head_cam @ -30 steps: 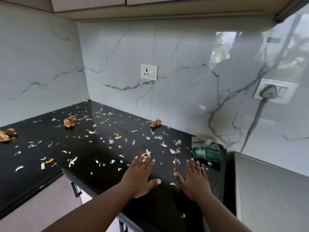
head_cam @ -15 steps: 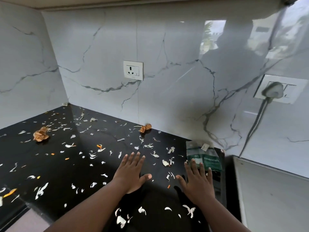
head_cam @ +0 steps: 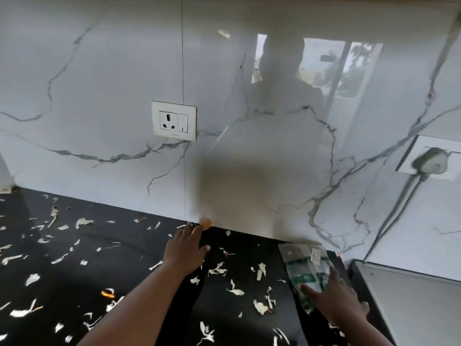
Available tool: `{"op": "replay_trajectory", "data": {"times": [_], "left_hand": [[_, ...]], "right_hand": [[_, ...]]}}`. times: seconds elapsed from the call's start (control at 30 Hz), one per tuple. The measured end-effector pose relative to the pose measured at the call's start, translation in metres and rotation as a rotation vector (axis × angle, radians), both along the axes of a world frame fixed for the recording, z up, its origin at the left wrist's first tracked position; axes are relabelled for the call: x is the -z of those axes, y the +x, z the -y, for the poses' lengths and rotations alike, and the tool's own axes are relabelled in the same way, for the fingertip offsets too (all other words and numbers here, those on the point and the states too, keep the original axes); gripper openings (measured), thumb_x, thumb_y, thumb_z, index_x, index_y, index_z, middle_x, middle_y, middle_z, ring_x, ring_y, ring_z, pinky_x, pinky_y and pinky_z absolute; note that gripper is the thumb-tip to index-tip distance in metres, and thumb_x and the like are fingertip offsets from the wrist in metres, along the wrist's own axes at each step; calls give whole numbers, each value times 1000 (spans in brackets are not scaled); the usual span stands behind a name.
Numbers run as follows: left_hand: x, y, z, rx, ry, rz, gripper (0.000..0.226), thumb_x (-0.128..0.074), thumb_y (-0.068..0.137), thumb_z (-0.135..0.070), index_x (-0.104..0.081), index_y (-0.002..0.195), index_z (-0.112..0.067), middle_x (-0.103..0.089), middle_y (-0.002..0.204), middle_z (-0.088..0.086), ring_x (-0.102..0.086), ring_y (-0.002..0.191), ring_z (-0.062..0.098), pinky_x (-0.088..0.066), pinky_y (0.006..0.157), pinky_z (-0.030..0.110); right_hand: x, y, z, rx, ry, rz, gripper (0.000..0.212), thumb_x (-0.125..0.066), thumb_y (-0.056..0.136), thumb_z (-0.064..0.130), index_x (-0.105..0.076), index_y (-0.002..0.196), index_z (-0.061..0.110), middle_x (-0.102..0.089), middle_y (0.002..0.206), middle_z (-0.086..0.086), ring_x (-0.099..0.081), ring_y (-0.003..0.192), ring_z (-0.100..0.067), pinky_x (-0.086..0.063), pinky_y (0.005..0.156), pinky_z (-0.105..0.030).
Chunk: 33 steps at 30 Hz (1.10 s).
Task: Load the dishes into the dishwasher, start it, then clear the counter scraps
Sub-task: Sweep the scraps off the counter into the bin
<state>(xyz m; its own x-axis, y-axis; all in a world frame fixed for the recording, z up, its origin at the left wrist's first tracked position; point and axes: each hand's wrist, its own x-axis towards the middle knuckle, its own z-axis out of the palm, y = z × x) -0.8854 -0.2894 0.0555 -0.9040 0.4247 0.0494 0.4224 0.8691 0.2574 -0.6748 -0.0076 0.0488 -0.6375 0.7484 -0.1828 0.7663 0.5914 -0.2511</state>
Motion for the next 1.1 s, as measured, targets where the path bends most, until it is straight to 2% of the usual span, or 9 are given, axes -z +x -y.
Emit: {"op": "replay_trajectory", "data": {"times": [0.17,0.37,0.57,0.63,0.7,0.77,0.93,1.0,1.1], "left_hand": [[7,-43,-6,68,-98,85,58,-46,95,-45,-23,148,-40,-13,159,8,-21,142,34,-28,110,48],[18,-62,-19,101,-141,80,51,-41,97,-41,-31,147,-36,-41,148,-2,-34,137,24,-26,111,44],[21,-46,-8,139,229,4,31,-45,97,-26,-59,124,-27,-55,131,-4,-52,119,19,-39,99,34],[19,-37,2,145,311,18,28,-45,97,-22,-62,118,-25,-57,123,-2,-52,114,19,-42,96,34],[18,-29,12,164,353,24,25,-46,97,-20,-61,116,-26,-56,121,-2,-51,113,19,-43,94,34],[15,-17,24,182,379,58,26,-45,98,-19,-57,119,-29,-52,120,-5,-52,111,18,-44,91,33],[4,16,64,230,426,70,39,-45,97,-21,-38,130,-42,-51,127,-12,-52,116,9,-44,100,36],[-4,35,86,253,521,87,53,-48,96,-14,-30,136,-43,-49,133,-16,-52,118,2,-43,103,35],[-9,67,117,185,595,72,65,-55,93,-12,-23,144,-39,-51,140,-10,-55,122,10,-46,101,36]], "right_hand": [[0,-9,21,-70,113,1,82,-49,79,73,-27,145,30,-47,144,1,-45,131,-23,-29,113,-43],[-4,-6,34,-5,76,-92,41,-52,83,47,-42,119,33,-60,124,5,-56,114,-22,-42,84,-34],[1,0,33,285,-48,-203,81,-80,72,41,-40,135,10,-31,144,-24,-33,133,-40,-29,109,-44],[-4,2,31,363,-132,-202,89,-85,66,40,-37,133,5,-44,138,-24,-43,127,-39,-34,106,-45],[-10,4,29,386,-227,-252,81,-86,66,32,-36,126,7,-59,117,-18,-57,107,-36,-45,96,-43],[-19,8,32,405,-297,-348,74,-83,69,21,-35,124,8,-58,96,-11,-59,87,-30,-50,81,-39],[-36,5,51,315,-257,-601,52,-72,79,11,-54,127,3,-60,76,-8,-55,59,-19,-40,57,-28],[-39,7,63,273,-242,-614,49,-68,81,13,-56,128,6,-66,85,-13,-59,63,-22,-41,58,-27],[-35,20,74,156,-170,-424,53,-67,79,31,-55,129,19,-65,112,-13,-63,91,-28,-49,81,-33]]}}
